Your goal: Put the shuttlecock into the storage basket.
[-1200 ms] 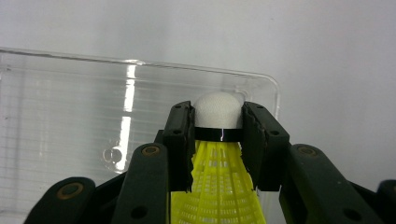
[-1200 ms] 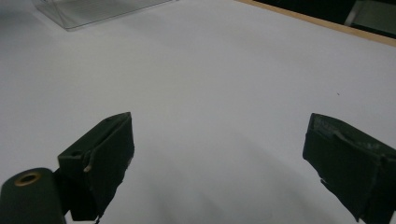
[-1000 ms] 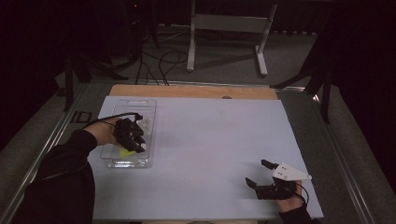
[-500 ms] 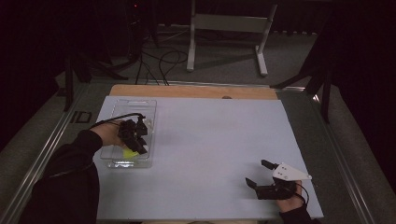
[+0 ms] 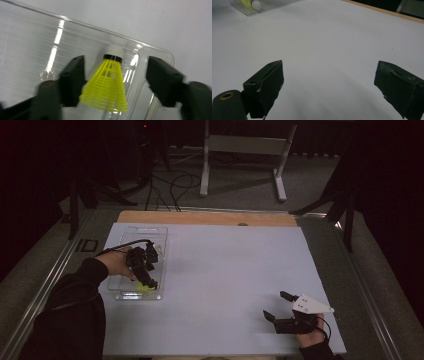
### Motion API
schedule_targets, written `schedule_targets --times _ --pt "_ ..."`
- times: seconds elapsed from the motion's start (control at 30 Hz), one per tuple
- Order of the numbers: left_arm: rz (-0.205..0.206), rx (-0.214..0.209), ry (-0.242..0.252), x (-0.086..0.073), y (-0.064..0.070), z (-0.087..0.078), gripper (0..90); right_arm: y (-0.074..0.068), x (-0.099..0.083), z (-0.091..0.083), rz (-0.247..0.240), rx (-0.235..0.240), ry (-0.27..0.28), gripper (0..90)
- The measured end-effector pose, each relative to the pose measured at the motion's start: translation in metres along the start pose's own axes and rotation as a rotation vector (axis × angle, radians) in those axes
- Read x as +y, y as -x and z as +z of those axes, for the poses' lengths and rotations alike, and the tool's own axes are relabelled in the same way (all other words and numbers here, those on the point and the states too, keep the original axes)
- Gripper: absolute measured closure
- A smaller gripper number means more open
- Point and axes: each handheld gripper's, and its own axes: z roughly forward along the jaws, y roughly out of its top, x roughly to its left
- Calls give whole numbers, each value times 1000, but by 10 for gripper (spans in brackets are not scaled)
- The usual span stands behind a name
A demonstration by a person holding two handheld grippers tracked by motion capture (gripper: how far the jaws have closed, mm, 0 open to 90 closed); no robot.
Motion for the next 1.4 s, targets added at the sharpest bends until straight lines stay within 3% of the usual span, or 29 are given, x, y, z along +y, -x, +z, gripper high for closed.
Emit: schedule_targets --times 0.23,0.33,0.4,0.57,0.93,1.4 --pt "5 -41 50 3 3 -10 134 0 0 0 -1 0 0 91" --pt "2 -68 60 6 6 -12 18 0 0 0 -2 0 0 91" --pt "-7 -74 72 9 8 -13 1 0 0 0 -3 0 0 91" --pt "-8 -67 118 16 11 -17 0 0 1 -1 -4 -1 2 91" --pt "-2 -47 113 29 19 -20 0 0 0 -1 -1 -1 4 91" --pt "6 -8 202 58 27 -16 1 0 0 -1 -2 2 4 91"
